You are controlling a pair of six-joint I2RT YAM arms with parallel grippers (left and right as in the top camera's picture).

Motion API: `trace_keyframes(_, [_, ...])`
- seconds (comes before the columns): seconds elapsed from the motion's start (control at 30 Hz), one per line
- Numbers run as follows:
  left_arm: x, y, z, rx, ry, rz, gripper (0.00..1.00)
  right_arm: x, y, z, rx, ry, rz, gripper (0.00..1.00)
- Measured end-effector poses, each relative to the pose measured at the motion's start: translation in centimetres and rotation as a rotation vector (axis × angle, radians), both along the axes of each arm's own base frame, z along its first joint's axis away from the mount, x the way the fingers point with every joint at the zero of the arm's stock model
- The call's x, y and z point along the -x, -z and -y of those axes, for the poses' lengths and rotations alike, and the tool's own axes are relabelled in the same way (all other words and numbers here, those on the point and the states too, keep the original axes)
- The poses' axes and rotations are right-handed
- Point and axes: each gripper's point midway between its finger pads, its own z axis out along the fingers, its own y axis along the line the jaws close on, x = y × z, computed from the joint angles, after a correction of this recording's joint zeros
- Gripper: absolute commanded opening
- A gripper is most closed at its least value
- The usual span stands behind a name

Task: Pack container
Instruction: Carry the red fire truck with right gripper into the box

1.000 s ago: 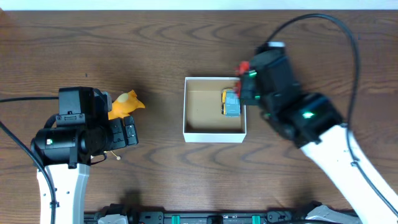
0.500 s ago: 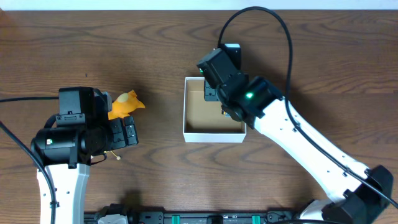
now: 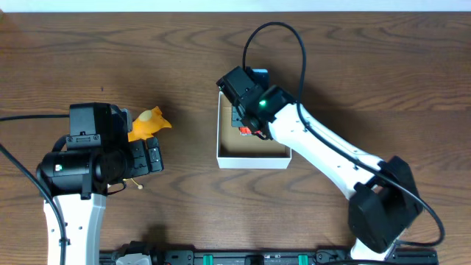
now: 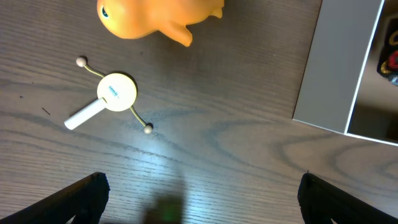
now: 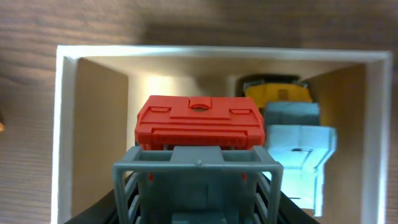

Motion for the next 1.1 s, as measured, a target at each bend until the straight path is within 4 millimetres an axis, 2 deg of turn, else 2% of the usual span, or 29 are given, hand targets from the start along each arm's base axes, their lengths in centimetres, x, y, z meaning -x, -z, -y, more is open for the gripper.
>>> trace_keyframes(0.4, [0.0,0.0,0.0,0.000,0.000,-0.001,0.98,-0.1,4.7,-0.1,0.050,0.003,-0.084,0.01])
trace_keyframes(0.47, [0.0,0.0,0.0,0.000,0.000,-0.001,0.98,-0.1,5.3,0.0,0.056,0.006,-0.095,0.09])
trace_keyframes(0.53, [0.0,0.0,0.0,0.000,0.000,-0.001,0.98,-0.3,5.4,0.1,0.050,0.009,-0.098,0.24])
trace_keyframes(0.6, [0.0,0.0,0.0,0.000,0.000,-0.001,0.98,-0.4,5.4,0.1,0.045,0.011,-0.095,0.34])
trace_keyframes(0.7, [0.0,0.0,0.0,0.000,0.000,-0.001,0.98,-0.5,5.4,0.1,0.042,0.012,-0.093,0.55])
trace_keyframes(0.73, [0.0,0.0,0.0,0.000,0.000,-0.001,0.98,-0.5,5.4,0.0,0.041,0.011,-0.092,0.59])
trace_keyframes(0.87, [0.0,0.0,0.0,0.000,0.000,-0.001,0.98,-0.6,5.4,-0.1,0.038,0.007,-0.091,0.69])
trace_keyframes(0.93, [0.0,0.0,0.0,0.000,0.000,-0.001,0.98,-0.6,5.4,-0.1,0.038,0.007,-0.090,0.71])
trace_keyframes(1.1, [0.0,0.0,0.0,0.000,0.000,-0.001,0.98,-0.6,5.4,-0.1,0.038,0.006,-0.090,0.60])
